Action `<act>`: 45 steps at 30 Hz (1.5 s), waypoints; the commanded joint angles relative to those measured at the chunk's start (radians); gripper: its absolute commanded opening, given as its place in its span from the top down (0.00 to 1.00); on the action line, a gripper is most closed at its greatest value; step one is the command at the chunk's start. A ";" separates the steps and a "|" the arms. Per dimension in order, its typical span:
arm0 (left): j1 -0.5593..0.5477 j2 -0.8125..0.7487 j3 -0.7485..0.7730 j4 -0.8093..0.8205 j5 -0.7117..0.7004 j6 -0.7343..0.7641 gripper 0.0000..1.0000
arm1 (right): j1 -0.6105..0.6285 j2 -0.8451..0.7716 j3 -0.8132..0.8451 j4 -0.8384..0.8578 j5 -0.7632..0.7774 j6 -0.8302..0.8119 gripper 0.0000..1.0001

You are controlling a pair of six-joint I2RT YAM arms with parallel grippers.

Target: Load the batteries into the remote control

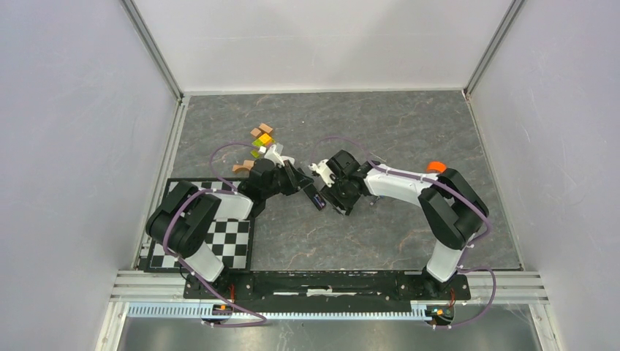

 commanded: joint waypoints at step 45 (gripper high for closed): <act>-0.228 -0.009 -0.100 0.009 -0.365 -0.284 0.38 | -0.035 -0.278 -0.245 -0.022 0.015 0.093 0.32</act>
